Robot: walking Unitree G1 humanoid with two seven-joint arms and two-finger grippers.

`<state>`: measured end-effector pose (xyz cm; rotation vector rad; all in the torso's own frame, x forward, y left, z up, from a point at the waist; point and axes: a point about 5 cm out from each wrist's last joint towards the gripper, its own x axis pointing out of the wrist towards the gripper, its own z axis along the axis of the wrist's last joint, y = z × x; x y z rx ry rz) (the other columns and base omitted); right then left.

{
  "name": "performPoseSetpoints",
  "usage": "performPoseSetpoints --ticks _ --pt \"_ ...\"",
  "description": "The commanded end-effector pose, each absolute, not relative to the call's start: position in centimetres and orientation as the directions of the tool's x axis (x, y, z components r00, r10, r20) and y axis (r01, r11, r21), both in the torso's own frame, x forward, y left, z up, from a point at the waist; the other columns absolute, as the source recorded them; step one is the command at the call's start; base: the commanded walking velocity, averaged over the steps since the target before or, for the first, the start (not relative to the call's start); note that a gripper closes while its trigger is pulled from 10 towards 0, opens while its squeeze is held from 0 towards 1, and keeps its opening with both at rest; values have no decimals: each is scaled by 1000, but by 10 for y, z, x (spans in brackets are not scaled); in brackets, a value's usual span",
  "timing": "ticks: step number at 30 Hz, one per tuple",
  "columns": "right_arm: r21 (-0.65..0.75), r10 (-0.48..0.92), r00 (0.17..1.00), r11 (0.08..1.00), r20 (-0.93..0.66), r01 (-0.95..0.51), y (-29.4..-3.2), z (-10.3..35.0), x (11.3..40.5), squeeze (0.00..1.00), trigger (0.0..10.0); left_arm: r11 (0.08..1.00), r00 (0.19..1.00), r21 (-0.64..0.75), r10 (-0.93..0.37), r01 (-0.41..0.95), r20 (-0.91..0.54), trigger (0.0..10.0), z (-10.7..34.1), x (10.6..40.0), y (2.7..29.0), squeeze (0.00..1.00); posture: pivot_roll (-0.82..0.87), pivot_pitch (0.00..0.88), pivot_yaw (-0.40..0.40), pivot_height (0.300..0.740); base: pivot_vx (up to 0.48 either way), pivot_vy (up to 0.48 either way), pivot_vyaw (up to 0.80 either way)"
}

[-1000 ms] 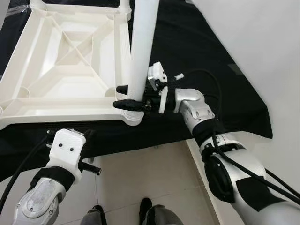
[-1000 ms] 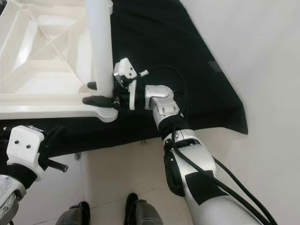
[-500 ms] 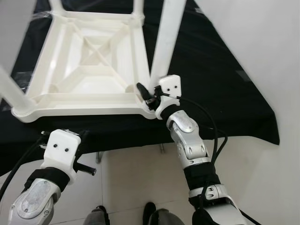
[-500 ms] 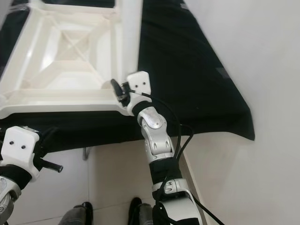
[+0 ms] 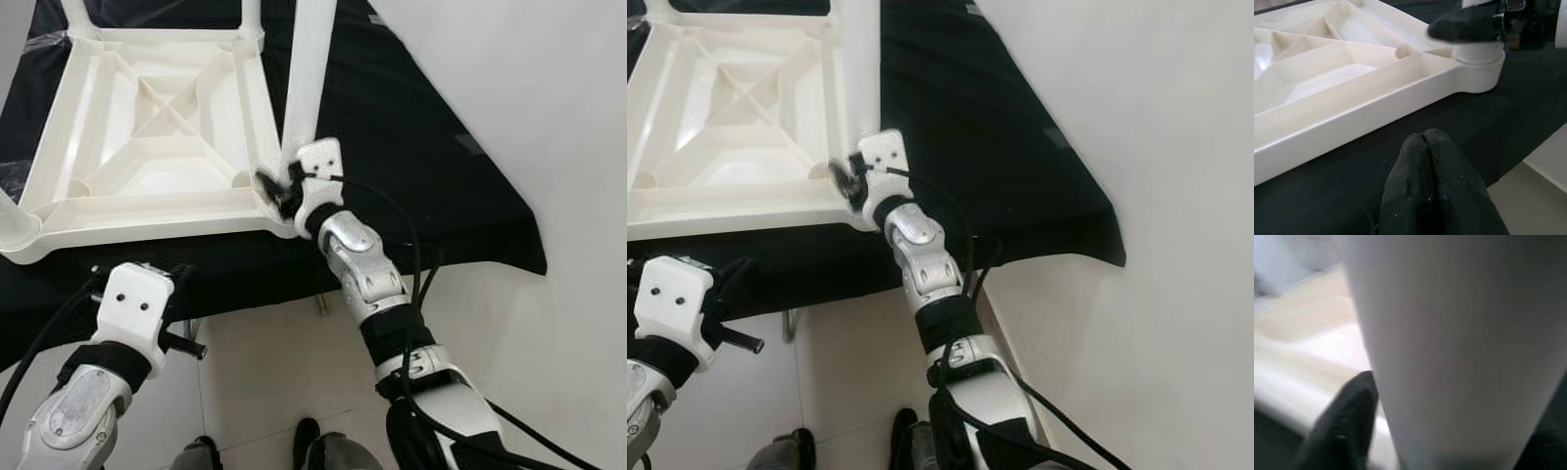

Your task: Building children table

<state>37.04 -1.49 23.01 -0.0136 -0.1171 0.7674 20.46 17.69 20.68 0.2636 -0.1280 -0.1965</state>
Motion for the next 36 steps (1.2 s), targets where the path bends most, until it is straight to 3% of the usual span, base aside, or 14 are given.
performPoseSetpoints --ticks 1,3,4,13,14,15,16,17,22,31,33,34,35,36 --pt "-56 864 485 495 133 -867 4 238 355 1000 10000 945 975 277 -205 174 84 10000 204 203 176 0 215 286 -166 740 0 0 0" --pt "-76 898 411 426 160 -901 3 244 352 1000 10000 945 975 276 -205 175 84 10000 204 203 176 0 215 286 -166 740 0 0 0" --pt "-124 927 335 357 167 -926 -2 250 353 0 10000 945 975 275 -207 177 84 10000 204 203 175 0 216 288 -167 740 0 0 0" --pt "-225 992 121 126 33 -966 -13 259 364 0 10000 946 974 269 -208 179 84 10000 203 203 174 0 218 287 -170 740 0 0 0" --pt "-216 996 84 86 19 -972 -11 260 363 0 5020 947 975 268 -208 179 84 10000 203 203 174 0 218 287 -170 740 0 0 0" --pt "-209 999 43 44 9 -977 -9 261 362 0 2353 947 974 268 -209 180 84 10000 203 203 173 0 218 287 -170 740 0 0 0" --pt "-204 1000 19 19 4 -979 -9 262 361 0 2353 947 974 267 -210 181 84 10000 202 203 173 0 221 286 -176 740 0 0 0" --pt "-198 1000 -16 -18 -9 -980 -8 262 360 0 0 947 974 267 -210 181 84 10000 202 203 172 0 220 286 -179 740 0 0 0" --pt "-196 994 -103 -109 -39 -974 -7 262 358 0 0 949 976 267 -199 169 91 10000 203 203 174 0 219 285 -182 740 0 0 0" --pt "-195 998 -62 -66 -27 -979 -17 257 363 0 0 948 974 262 -210 180 89 10000 202 202 169 0 195 279 -185 740 0 0 0" --pt "-195 999 36 35 0 -980 -26 254 368 0 0 948 974 261 -209 180 89 10000 202 201 169 0 190 283 -184 740 0 0 0" --pt "-187 986 166 167 18 -968 -33 249 374 0 0 949 974 261 -208 179 88 10000 202 201 170 0 184 288 -190 740 0 0 0" --pt "-151 918 395 397 43 -905 -40 241 383 0 0 949 975 261 -207 178 86 10000 202 201 171 0 182 289 -192 740 0 0 0" --pt "-151 918 395 397 43 -905 -40 241 383 0 0 949 975 261 -207 178 86 10000 202 201 171 0 182 289 -192 740 0 0 0"
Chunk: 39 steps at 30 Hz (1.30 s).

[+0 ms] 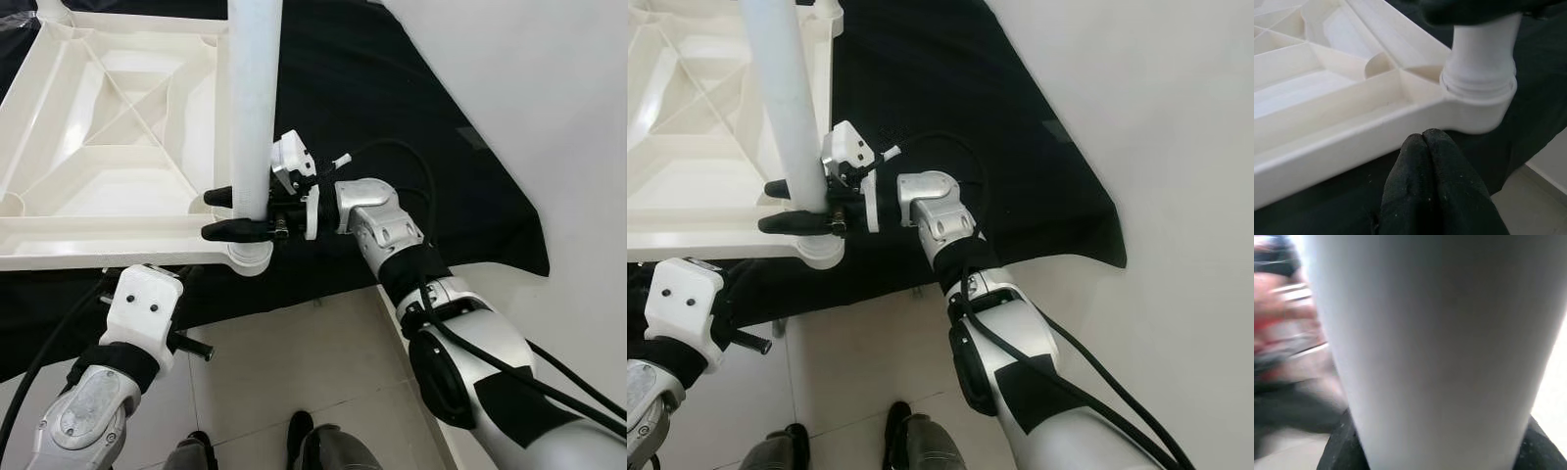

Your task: Building children table

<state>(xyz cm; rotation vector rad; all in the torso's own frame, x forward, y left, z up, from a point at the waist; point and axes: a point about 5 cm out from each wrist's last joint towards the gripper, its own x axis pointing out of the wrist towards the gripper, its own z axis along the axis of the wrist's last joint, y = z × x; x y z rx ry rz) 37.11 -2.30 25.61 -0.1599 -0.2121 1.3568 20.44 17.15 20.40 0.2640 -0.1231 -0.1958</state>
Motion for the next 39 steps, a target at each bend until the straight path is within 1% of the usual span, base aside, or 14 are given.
performPoseSetpoints --ticks 1,5,14,15,20,21,22,23,28,29,31,32,33,39 --pt "-125 839 541 543 51 -830 -45 235 388 0 0 949 975 260 -206 177 85 10000 201 200 171 0 180 290 -191 740 0 0 0" --pt "-98 568 823 820 26 -563 -50 201 378 0 0 948 975 261 -207 181 77 10000 200 201 173 0 169 300 -163 740 0 0 0" --pt "-100 621 782 782 53 -615 -5 205 369 0 0 945 972 262 -222 196 75 10000 199 204 172 0 172 282 -170 740 0 0 0" --pt "-97 664 743 747 84 -657 8 219 372 0 10000 948 975 266 -205 176 82 10000 201 204 175 0 178 281 -172 740 0 0 0" --pt "-74 708 696 705 119 -705 18 230 372 0 10000 948 976 268 -199 170 85 10000 201 204 176 0 177 282 -171 740 0 0 0" --pt "-65 731 668 680 140 -730 22 236 370 204 10000 948 976 267 -202 173 85 10000 201 204 175 0 180 282 -170 740 0 0 0" --pt "-65 731 668 680 140 -730 22 236 370 204 10000 948 976 267 -202 173 85 10000 201 204 175 0 180 282 -170 740 0 0 0" --pt "-51 782 597 613 179 -788 27 246 365 1000 10000 947 975 267 -207 178 84 10000 201 204 173 0 182 282 -173 740 0 0 0" --pt "-178 901 378 416 215 -892 33 270 354 1000 10000 947 974 267 -209 179 88 10000 202 204 172 0 188 285 -183 740 0 0 0" --pt "-225 934 300 340 192 -913 34 271 351 290 10000 947 974 267 -206 176 90 10000 202 204 173 0 189 285 -185 740 0 0 0" --pt "-225 934 300 340 192 -913 34 271 351 290 10000 947 974 267 -206 176 90 10000 202 204 173 0 189 285 -185 740 0 0 0" --pt "-281 969 198 233 149 -931 32 270 347 0 10000 948 975 267 -205 174 91 10000 203 205 173 0 188 285 -185 740 0 0 0" --pt "-371 998 46 58 41 -927 27 262 343 0 10000 948 974 267 -206 175 92 10000 203 204 173 0 186 286 -187 740 0 0 0" --pt "-329 1000 -12 -19 -22 -944 21 256 347 0 10000 947 973 266 -211 180 91 10000 202 204 172 0 193 291 -191 740 0 0 0"
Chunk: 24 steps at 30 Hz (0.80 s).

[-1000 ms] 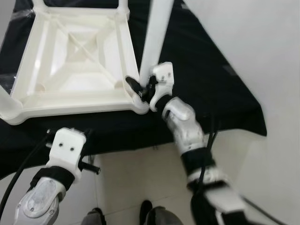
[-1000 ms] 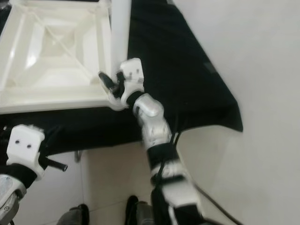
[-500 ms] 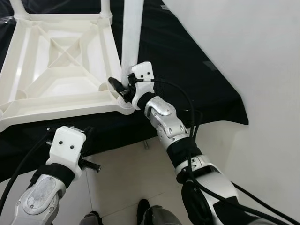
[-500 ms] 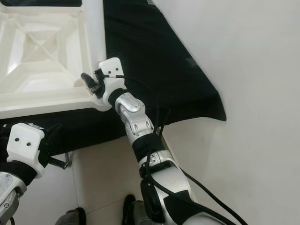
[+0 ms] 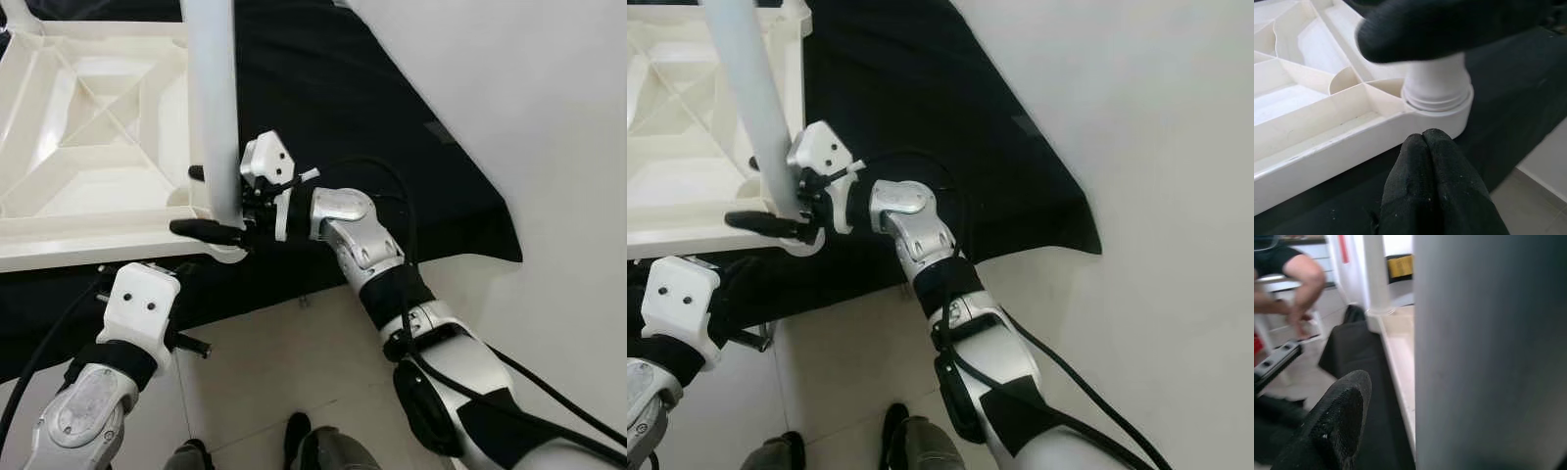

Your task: Building children table

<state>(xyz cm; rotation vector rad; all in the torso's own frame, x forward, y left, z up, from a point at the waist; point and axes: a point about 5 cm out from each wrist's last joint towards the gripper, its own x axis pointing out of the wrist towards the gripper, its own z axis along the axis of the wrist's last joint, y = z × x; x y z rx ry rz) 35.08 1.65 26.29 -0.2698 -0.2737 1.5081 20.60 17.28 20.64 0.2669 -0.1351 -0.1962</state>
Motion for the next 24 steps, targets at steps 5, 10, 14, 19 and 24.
performPoseSetpoints --ticks 5,10,14,19,24 --pt "-278 989 -140 -148 -51 -949 16 255 344 0 10000 946 972 262 -217 188 88 10000 203 202 172 0 200 299 -193 740 0 0 0" --pt "-257 970 -233 -245 -75 -935 14 254 341 0 0 944 968 252 -239 212 78 10000 202 200 168 0 200 303 -193 740 0 0 0" --pt "-253 964 -254 -266 -81 -930 12 254 341 0 0 943 966 251 -245 219 78 10000 202 200 167 0 199 304 -194 740 0 0 0" --pt "-256 972 -217 -233 -88 -938 2 252 346 0 0 941 962 242 -262 237 77 10000 202 199 164 0 189 298 -191 740 0 0 0" --pt "-270 985 -152 -168 -77 -948 -5 250 351 0 0 941 961 238 -266 241 77 10000 202 199 164 0 183 296 -191 740 0 0 0"
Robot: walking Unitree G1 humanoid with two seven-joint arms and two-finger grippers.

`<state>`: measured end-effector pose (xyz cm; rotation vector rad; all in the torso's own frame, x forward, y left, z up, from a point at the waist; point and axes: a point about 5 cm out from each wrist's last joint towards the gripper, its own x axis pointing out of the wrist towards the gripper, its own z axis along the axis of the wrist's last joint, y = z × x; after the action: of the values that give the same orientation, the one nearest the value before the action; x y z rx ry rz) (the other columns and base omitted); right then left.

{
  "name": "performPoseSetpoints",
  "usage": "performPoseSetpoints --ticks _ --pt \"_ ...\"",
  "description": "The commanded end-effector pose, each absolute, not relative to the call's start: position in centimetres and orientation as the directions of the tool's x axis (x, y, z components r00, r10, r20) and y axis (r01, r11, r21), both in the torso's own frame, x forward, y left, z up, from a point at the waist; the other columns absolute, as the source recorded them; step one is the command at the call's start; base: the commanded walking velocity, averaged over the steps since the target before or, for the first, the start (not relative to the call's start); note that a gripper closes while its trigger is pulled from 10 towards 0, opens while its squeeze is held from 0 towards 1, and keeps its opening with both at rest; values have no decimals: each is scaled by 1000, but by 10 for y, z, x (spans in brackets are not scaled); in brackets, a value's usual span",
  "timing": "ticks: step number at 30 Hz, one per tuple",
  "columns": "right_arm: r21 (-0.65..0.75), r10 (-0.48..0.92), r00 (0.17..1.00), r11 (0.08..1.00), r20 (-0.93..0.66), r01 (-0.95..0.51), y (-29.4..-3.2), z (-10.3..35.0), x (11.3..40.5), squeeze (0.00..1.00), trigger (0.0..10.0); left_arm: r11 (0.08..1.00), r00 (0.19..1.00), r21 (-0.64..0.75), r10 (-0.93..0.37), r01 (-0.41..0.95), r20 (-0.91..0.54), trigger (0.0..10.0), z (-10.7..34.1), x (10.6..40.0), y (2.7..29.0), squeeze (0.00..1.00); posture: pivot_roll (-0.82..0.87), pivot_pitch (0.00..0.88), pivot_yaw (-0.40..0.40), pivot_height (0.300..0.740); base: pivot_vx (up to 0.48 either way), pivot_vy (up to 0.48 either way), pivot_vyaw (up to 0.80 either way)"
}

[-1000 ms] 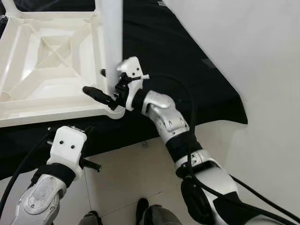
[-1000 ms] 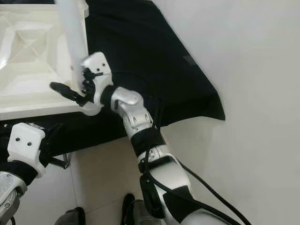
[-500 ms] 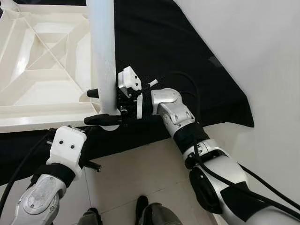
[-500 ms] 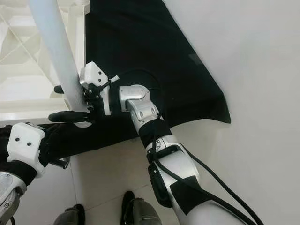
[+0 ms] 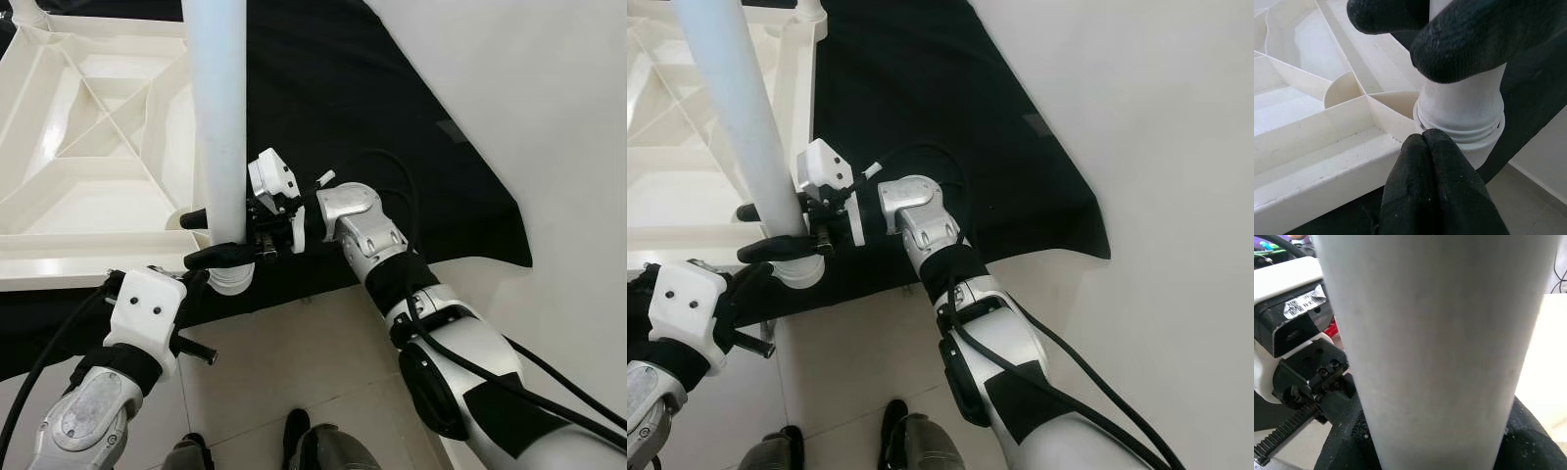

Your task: Building children table

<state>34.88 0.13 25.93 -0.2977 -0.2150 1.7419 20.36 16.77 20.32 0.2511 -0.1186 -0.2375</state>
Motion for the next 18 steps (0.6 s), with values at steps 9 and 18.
performPoseSetpoints --ticks 9,18 --pt "-246 628 771 768 109 -591 -22 200 363 0 0 939 958 224 -280 260 60 10000 199 197 166 0 181 293 -152 740 0 0 0" --pt "-204 626 771 775 119 -598 4 221 378 0 0 937 957 236 -281 257 74 10000 201 200 164 0 205 266 -178 740 0 0 0"
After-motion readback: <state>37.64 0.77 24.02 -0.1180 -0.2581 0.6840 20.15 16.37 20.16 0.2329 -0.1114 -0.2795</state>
